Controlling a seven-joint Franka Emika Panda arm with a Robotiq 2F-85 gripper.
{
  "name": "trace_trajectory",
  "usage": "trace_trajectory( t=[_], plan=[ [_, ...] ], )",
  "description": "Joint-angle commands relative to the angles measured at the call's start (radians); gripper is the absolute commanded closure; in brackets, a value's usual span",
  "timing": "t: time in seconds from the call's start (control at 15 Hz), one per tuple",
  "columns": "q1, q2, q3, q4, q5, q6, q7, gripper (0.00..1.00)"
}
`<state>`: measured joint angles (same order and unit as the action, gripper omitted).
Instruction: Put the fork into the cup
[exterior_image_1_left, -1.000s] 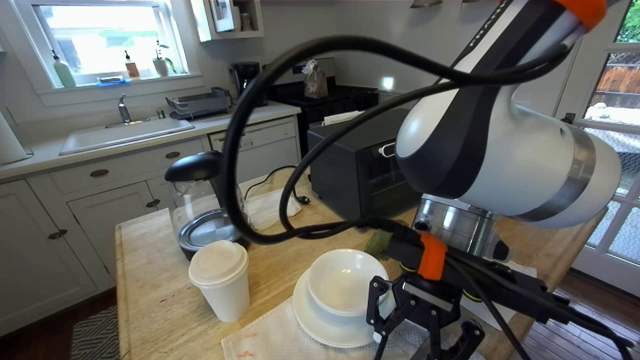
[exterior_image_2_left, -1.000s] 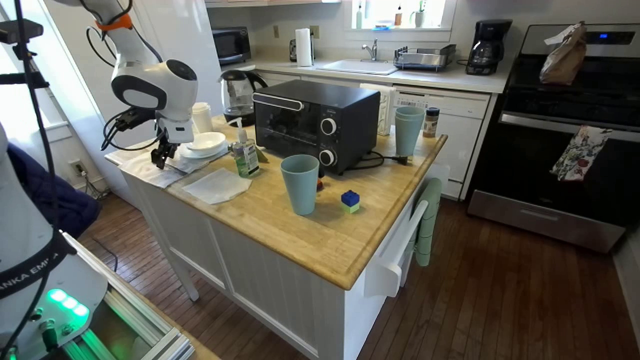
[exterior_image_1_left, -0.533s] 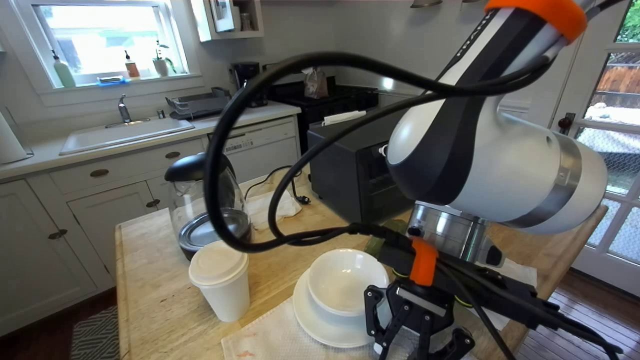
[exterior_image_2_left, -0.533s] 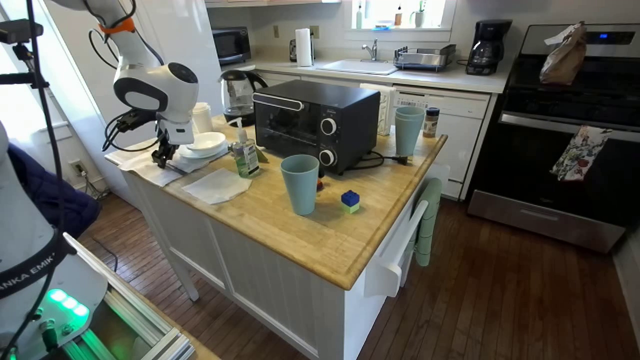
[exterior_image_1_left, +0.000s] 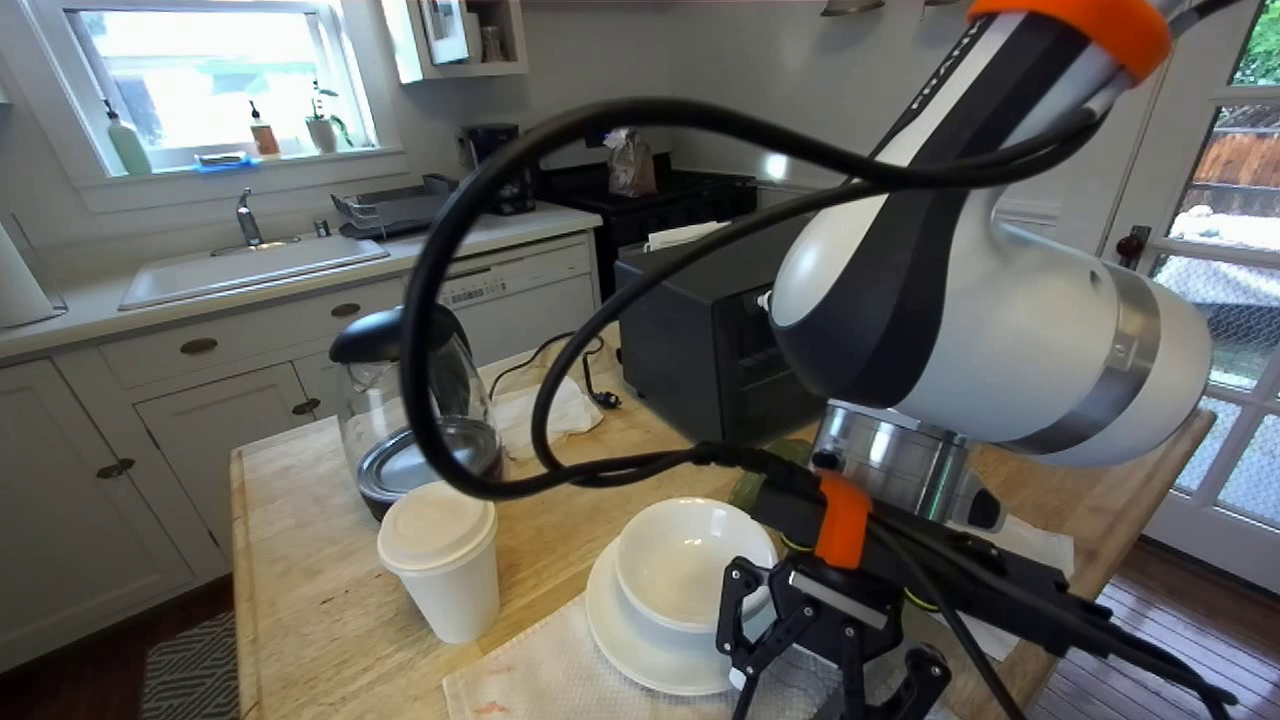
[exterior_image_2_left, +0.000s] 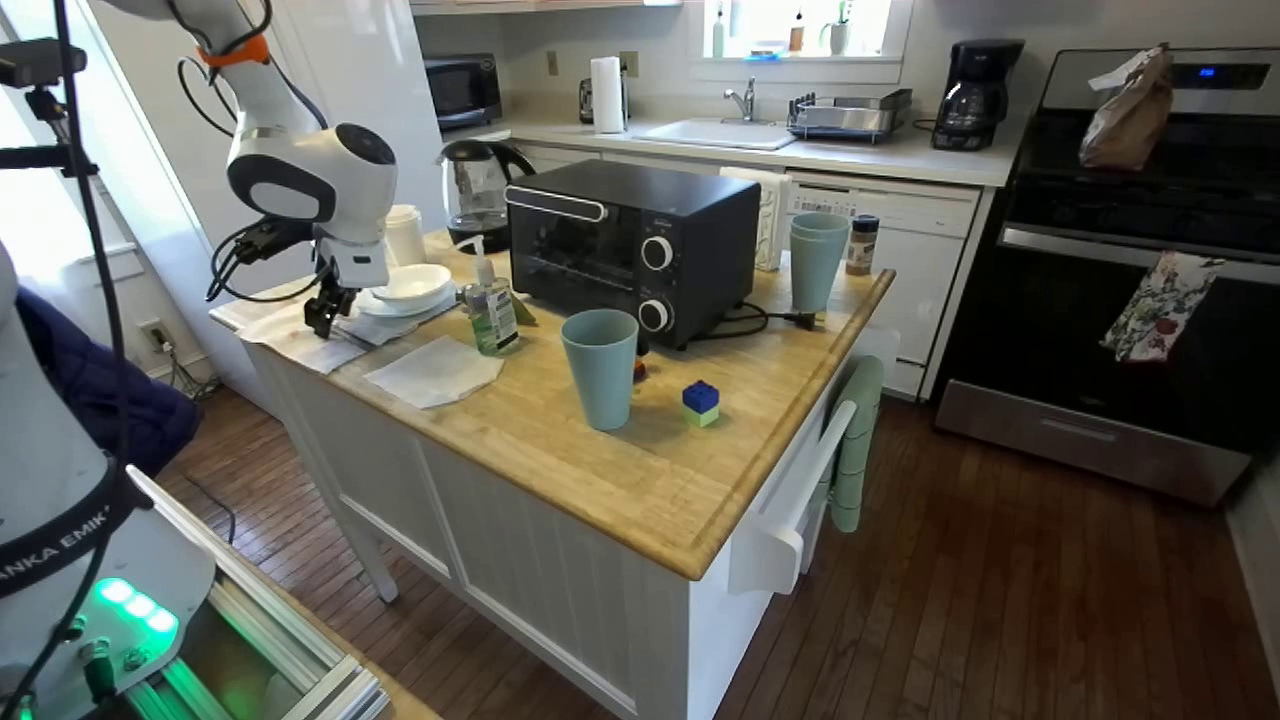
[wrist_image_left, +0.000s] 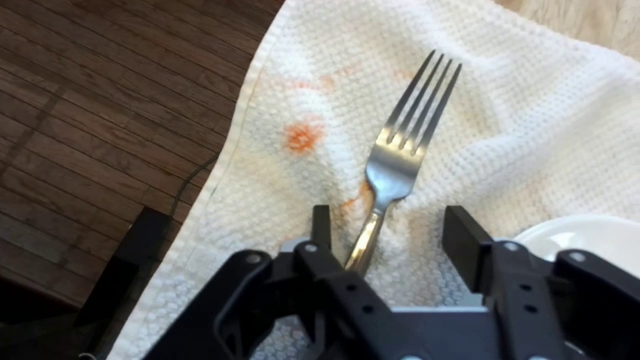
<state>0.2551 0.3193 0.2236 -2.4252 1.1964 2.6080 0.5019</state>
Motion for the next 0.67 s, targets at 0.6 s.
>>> trace_trajectory(
  t=[0.6],
  plan=[
    [0.031,0.008,-0.014,-0.003,-0.023,0.014,0.034,0.10]
  ],
)
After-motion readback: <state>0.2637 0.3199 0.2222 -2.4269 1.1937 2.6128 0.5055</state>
